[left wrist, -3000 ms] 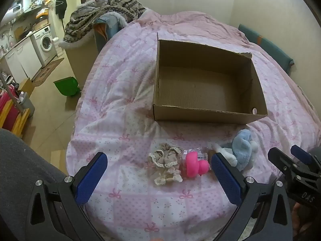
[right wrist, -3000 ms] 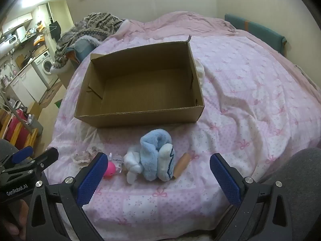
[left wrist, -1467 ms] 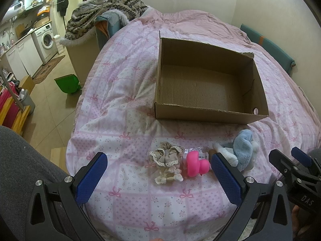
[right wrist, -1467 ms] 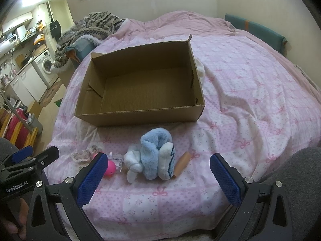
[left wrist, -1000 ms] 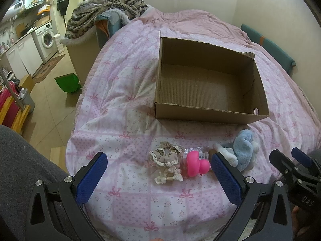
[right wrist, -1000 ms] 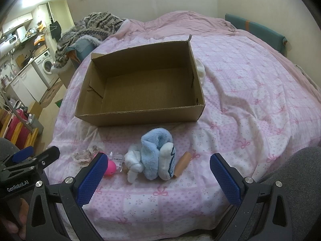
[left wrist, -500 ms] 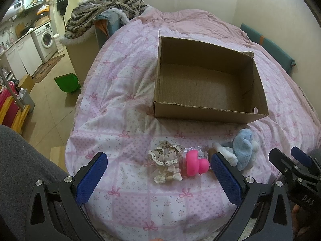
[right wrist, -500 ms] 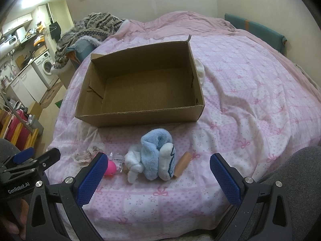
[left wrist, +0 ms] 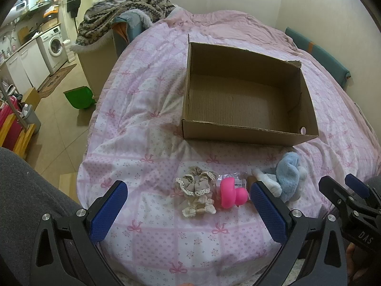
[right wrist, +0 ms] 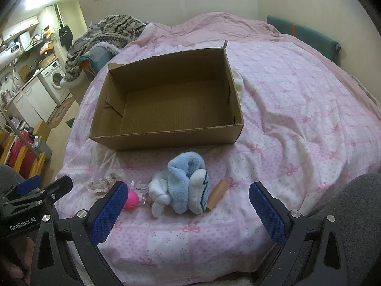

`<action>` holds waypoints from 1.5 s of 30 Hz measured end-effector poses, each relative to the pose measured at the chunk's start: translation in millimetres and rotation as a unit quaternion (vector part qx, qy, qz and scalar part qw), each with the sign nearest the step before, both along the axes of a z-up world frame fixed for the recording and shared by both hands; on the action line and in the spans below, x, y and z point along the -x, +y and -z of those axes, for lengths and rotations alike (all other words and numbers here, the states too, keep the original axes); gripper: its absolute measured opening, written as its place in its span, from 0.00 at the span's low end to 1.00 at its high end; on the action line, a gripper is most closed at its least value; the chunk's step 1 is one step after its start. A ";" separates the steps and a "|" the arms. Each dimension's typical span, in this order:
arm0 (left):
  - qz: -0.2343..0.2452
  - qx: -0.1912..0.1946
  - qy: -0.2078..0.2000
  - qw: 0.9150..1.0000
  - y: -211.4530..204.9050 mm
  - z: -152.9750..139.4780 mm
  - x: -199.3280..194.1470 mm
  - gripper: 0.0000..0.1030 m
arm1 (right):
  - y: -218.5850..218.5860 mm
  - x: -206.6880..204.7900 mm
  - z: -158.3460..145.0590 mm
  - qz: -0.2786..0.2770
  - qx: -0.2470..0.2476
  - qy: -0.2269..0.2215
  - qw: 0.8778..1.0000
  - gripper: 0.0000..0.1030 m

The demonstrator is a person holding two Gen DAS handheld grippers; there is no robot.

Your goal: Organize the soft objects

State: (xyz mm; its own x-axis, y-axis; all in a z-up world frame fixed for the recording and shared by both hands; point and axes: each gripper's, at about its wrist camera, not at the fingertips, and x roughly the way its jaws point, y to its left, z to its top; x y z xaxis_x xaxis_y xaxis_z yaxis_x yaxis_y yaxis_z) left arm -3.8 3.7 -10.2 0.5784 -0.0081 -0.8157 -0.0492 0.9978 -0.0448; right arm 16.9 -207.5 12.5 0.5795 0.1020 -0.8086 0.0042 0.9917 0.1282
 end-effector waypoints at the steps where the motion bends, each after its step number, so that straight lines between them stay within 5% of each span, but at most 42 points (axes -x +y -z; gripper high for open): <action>1: 0.000 0.000 0.000 1.000 0.2 -0.2 -0.5 1.00 | 0.2 0.1 0.0 0.000 0.000 0.000 1.000 1.00; 16: 0.017 0.001 0.028 0.999 -5.9 -4.8 -10.8 1.00 | -5.1 -4.2 -4.9 -0.004 -0.022 0.015 1.000 1.00; 32: -0.012 -0.022 0.105 0.994 17.9 -11.1 -78.4 1.00 | -70.6 -64.3 -1.7 0.017 -0.105 0.117 0.987 1.00; 40: -0.016 -0.024 0.125 0.992 28.9 20.0 -96.4 0.99 | -93.5 -88.7 51.8 0.047 -0.196 0.216 0.955 0.44; 42: -0.019 -0.013 0.136 0.990 32.8 29.3 -97.2 0.98 | -90.8 -90.4 70.2 0.054 -0.209 0.246 0.945 0.35; 45: -0.030 0.002 0.148 0.989 37.9 38.3 -98.6 0.97 | -87.8 -89.6 88.9 0.068 -0.196 0.265 0.942 0.34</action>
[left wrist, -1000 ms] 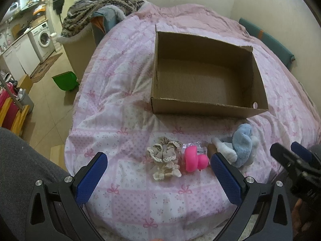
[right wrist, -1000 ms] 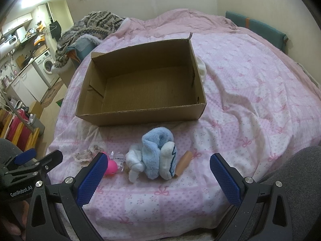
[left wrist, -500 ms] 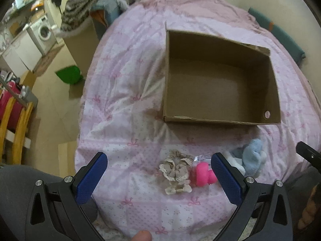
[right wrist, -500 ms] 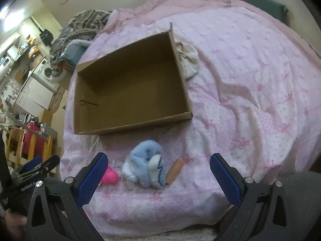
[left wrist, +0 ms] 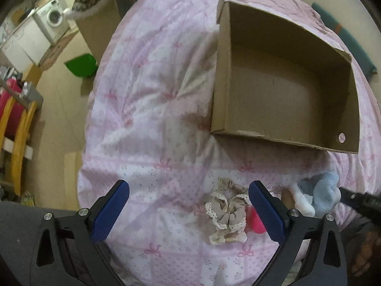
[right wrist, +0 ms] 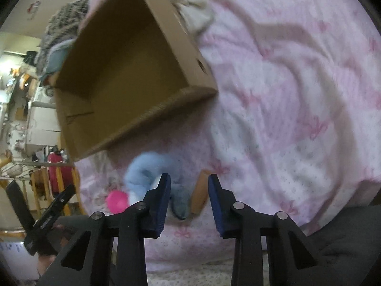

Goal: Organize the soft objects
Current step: 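Grasp the beige lace scrunchie with the left gripper while the right gripper grasps the tan cork piece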

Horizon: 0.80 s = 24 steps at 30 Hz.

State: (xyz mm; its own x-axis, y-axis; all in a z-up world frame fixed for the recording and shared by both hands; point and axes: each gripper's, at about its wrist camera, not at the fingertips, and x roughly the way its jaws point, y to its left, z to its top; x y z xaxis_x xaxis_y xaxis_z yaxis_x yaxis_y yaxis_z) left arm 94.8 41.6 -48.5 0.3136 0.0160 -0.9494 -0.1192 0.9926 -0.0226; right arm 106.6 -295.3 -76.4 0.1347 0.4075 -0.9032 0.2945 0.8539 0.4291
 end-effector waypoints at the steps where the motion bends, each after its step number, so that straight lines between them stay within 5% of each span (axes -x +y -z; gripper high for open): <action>1: -0.002 0.002 0.003 1.000 1.3 2.0 -0.5 0.97 | 0.4 0.7 7.2 0.004 -0.003 0.009 1.000 0.33; 7: -0.012 0.013 0.014 1.000 4.4 9.6 -5.8 0.97 | 12.6 -4.9 33.1 -0.013 -0.002 0.036 0.999 0.28; 11: -0.008 0.017 0.017 1.000 2.0 11.8 -7.1 0.97 | 21.2 -7.2 34.2 -0.037 0.031 0.033 0.998 0.07; 16: 0.003 0.038 0.046 0.998 -2.7 24.8 -6.0 0.81 | 25.5 -0.4 12.5 -0.033 0.060 -0.024 0.997 0.06; 21: 0.003 0.077 0.085 0.993 -5.3 42.7 -9.6 0.77 | 19.5 4.9 -25.2 -0.007 0.060 -0.116 0.991 0.06; 24: 0.013 0.086 0.113 0.990 -12.6 57.9 -16.4 0.77 | 16.8 9.0 -31.5 -0.010 0.044 -0.133 0.990 0.06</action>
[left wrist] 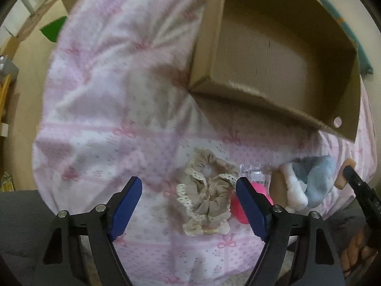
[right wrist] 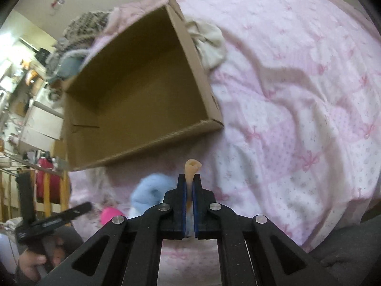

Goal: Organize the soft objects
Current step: 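Grasp the beige lace scrunchie with the left gripper while the right gripper grasps the tan cork piece, then carry the scrunchie and cork piece over the cardboard box with both grippers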

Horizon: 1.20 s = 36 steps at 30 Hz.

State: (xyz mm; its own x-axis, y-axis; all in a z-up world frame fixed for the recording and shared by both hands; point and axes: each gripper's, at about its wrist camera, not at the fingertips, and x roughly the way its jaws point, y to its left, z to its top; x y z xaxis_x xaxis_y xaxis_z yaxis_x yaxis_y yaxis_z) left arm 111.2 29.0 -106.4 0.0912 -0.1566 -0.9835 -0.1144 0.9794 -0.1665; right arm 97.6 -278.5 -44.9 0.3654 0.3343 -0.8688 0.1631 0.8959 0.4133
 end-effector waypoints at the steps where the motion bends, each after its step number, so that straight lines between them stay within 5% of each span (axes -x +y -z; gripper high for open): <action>1: 0.002 0.001 0.007 1.000 -2.6 3.8 -0.5 0.77 | 0.4 0.0 0.2 -0.002 -0.002 -0.001 1.000 0.06; 2: 0.001 0.002 0.012 1.000 -3.5 7.3 -2.1 0.74 | 1.0 -0.6 0.0 -0.004 -0.002 -0.001 1.000 0.06; 4: -0.002 0.009 0.011 1.000 -4.0 10.0 -5.2 0.42 | 2.9 -2.7 2.1 -0.009 -0.005 0.000 1.000 0.06; 6: -0.005 0.023 0.007 1.000 -3.2 9.9 -7.4 0.21 | 1.1 -0.4 -0.9 -0.014 -0.002 0.000 1.000 0.06; 9: -0.007 0.025 -0.019 0.999 -3.6 -1.5 -4.2 0.09 | 7.6 2.7 0.1 -0.022 0.004 0.000 1.000 0.06; 17: -0.014 0.025 -0.104 0.994 1.5 -43.2 7.2 0.08 | 10.3 9.3 -12.2 -0.034 -0.020 -0.025 0.999 0.06; 23: -0.008 -0.007 -0.191 0.981 -2.5 -79.8 26.7 0.08 | 16.9 14.8 -32.1 -0.053 -0.045 -0.071 0.995 0.06; 36: -0.001 -0.027 -0.271 0.962 -5.7 -130.6 23.5 0.08 | 31.5 11.2 -68.2 -0.087 -0.024 -0.115 0.989 0.06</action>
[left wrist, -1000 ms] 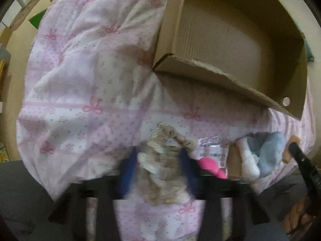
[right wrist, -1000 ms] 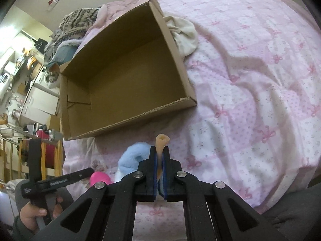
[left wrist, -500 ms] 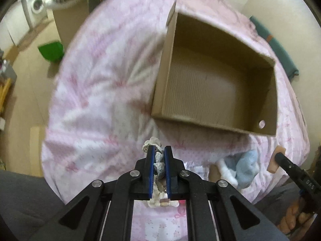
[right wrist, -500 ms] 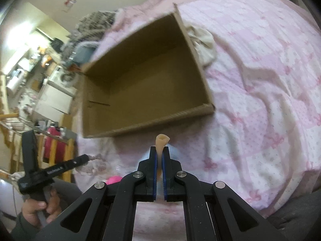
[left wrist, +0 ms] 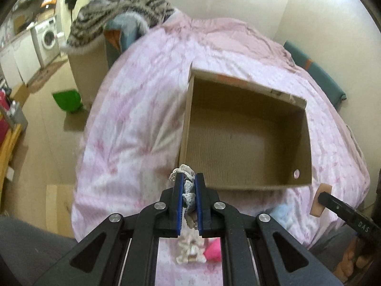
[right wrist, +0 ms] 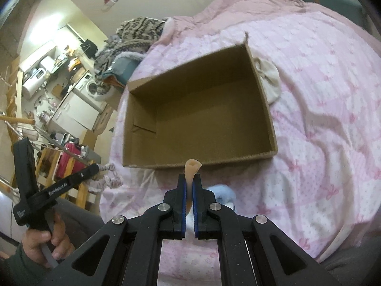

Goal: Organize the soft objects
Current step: 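Carry the scrunchie and cork piece over the cardboard box with both grippers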

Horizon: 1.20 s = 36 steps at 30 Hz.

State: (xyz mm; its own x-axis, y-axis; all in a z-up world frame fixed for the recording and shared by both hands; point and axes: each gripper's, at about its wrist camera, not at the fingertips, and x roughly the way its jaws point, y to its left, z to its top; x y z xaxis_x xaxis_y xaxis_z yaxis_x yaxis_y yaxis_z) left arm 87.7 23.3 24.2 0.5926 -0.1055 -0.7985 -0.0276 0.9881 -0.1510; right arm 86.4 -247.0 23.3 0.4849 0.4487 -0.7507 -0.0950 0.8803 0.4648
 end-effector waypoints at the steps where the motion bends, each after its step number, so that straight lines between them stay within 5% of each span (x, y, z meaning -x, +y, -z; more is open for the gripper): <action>1: 0.004 -0.004 -0.008 1.000 -2.6 -5.9 -3.3 0.08 | -0.3 -2.2 -4.1 -0.001 0.001 -0.005 1.000 0.06; 13: 0.036 -0.025 -0.049 0.998 -33.2 -31.8 -58.1 0.08 | -6.7 -52.0 -37.0 0.004 0.008 -0.063 0.998 0.06; 25: 0.057 -0.045 -0.006 0.997 -49.6 36.5 -84.7 0.08 | -2.2 -77.2 26.5 0.012 0.023 -0.006 1.000 0.06; 36: 0.065 -0.061 0.004 0.996 -57.1 49.3 -85.1 0.09 | 19.5 -84.2 49.0 -0.025 0.073 0.020 0.997 0.06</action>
State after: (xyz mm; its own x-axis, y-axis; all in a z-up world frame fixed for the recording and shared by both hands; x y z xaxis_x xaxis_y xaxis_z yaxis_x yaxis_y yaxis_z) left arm 172.8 -33.8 -25.1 0.5740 -0.0822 -0.8147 0.1013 0.9944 -0.0290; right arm 170.6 -227.4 -25.7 0.4332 0.3567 -0.8277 -0.1250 0.9332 0.3368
